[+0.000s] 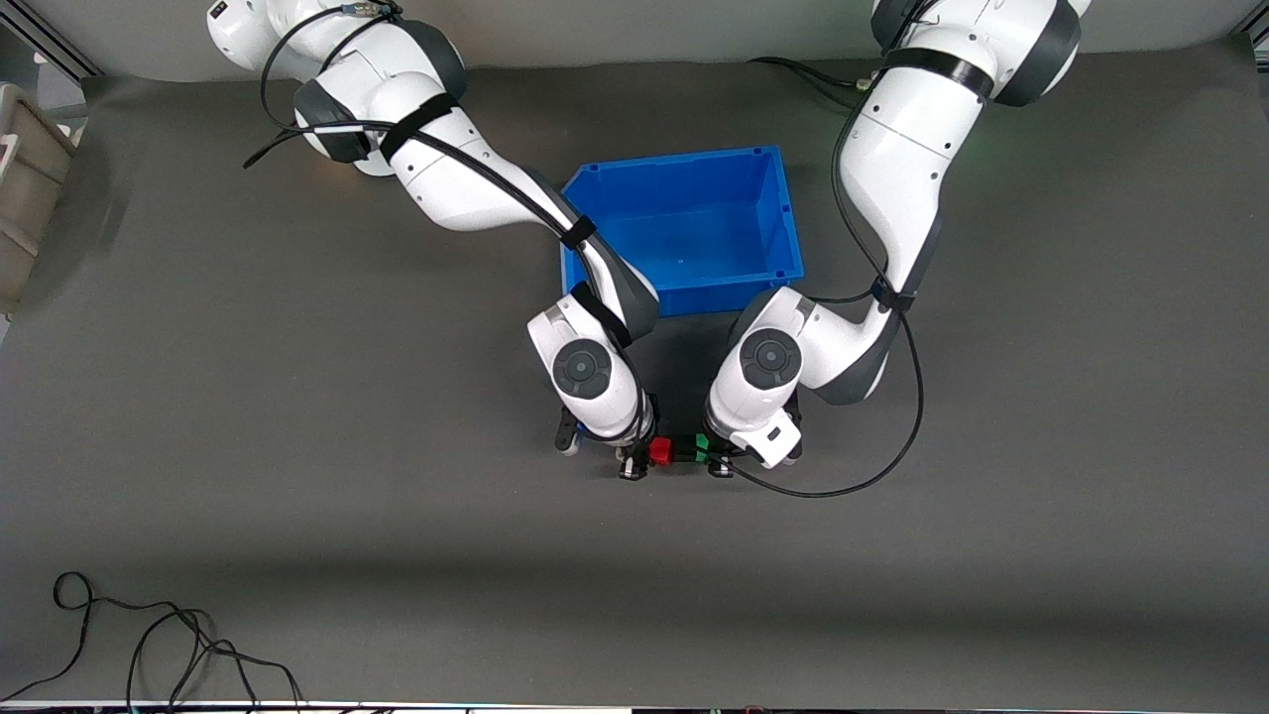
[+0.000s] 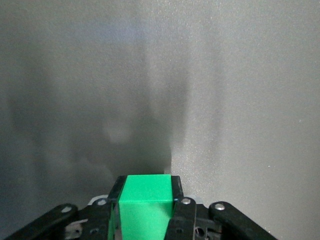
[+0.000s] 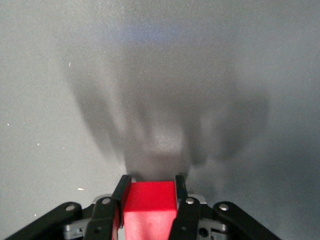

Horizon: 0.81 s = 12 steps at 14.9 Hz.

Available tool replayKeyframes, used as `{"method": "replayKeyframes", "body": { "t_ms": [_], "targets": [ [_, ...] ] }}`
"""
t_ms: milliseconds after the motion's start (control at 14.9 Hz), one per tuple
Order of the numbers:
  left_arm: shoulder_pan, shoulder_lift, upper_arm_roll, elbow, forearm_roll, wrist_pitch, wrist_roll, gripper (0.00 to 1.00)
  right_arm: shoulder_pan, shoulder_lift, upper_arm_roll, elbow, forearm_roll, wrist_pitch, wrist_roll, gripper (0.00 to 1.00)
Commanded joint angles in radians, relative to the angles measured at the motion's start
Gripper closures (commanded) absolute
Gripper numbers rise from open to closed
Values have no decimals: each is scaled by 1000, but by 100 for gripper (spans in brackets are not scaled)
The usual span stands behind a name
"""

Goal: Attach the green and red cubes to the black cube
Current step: 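Open both grippers and lift them off the cubes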

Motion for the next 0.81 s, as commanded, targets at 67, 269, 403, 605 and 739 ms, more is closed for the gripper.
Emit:
{"method": "replayKeyframes", "body": {
  "t_ms": [67,269,403,605,739],
  "targets": [
    [-13,5,7,18,15,-6,-26,25,1,24,-3,41,-19,30,24,53],
    [-15,4,7,21,9,-6,-26,0,-5,24,-3,41,-18,38,8,12],
    [-3,-12,8,39,9,-32,-19,0,-5,16,-1,40,-18,36,-31,0],
    [52,-45,7,57,10,-112,-16,0,-15,-10,-1,37,-14,27,-44,0],
    [103,-99,7,59,10,-187,6,0,-46,-55,2,35,-11,-31,-85,0]
  ]
}}
